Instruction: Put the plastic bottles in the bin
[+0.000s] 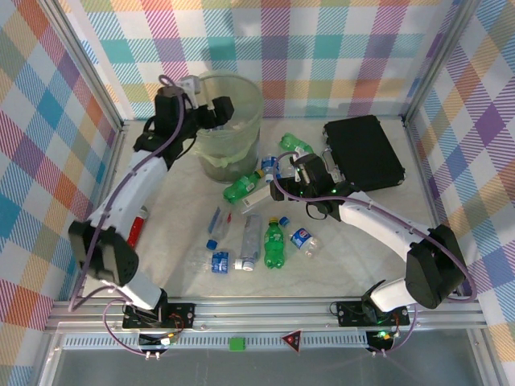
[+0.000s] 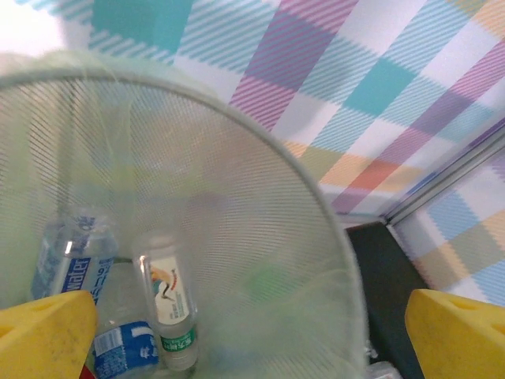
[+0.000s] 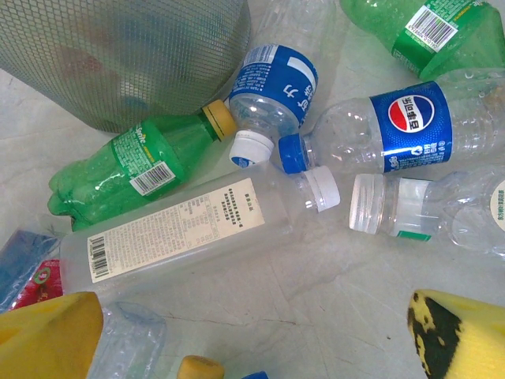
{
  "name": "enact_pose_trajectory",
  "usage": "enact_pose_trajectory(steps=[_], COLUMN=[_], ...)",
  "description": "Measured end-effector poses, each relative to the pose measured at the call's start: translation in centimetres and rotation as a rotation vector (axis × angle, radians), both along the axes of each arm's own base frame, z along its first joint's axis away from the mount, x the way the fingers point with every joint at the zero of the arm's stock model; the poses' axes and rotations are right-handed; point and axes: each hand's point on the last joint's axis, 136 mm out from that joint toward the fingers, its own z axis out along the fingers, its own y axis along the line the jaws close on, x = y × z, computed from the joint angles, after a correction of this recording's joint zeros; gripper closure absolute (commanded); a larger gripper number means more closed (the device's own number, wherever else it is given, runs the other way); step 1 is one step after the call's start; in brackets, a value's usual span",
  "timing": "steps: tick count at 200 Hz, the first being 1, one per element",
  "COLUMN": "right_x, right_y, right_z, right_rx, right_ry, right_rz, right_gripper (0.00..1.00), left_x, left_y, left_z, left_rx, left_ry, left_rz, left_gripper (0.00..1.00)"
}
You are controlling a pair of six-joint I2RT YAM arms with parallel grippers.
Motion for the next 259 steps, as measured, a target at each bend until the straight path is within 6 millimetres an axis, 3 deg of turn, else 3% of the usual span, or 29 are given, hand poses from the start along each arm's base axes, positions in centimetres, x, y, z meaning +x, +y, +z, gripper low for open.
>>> enact_pose_trajectory(steps=[26,54,74,103,151,215,259], right_x=[-0.1,-0.4,-0.5,-0.2,-0.2,-0.7,-1.2], right_y=[-0.2,-0.5,-0.5,-0.3,-0.1,-0.4,-1.2], right_z=[-0.5,-1.5,-1.7,-2.1,-3.6,-4.1,-3.9], right_rx=[0.000,-0.009,-0.008,-0.004,0.003,0.006,-0.019], right_ry=[0.008,0.026,0.029,0.033,0.081,0.120,0.123], right_rz=[-0.009,-0.019,-0.021,-0.025,-0.043,-0.065,-0.082], right_gripper=[0.01,0.01,0.01,0.01,0.01,0.01,0.01], left_x=[-4.7,-9.5,-12.4,-15.8,-19.0,-19.2,-18.1], left_y=[1.6,3.3,4.2,4.9,3.1,-0.4,-1.4], left_z=[3.3,2.5,-0.6,-7.2,-18.0,-27.5,-30.8], left_rx=[-0.032,-0.029,-0.031,-0.015,0.055,0.275,0.412], left_ry=[-0.066,-0.030,0.063,0.265,0.575,0.809,0.868], left_rz=[0.019,0.044,0.069,0.093,0.019,-0.106,-0.120], left_gripper=[0.00,0.00,0.00,0.00,0.00,0.00,0.00])
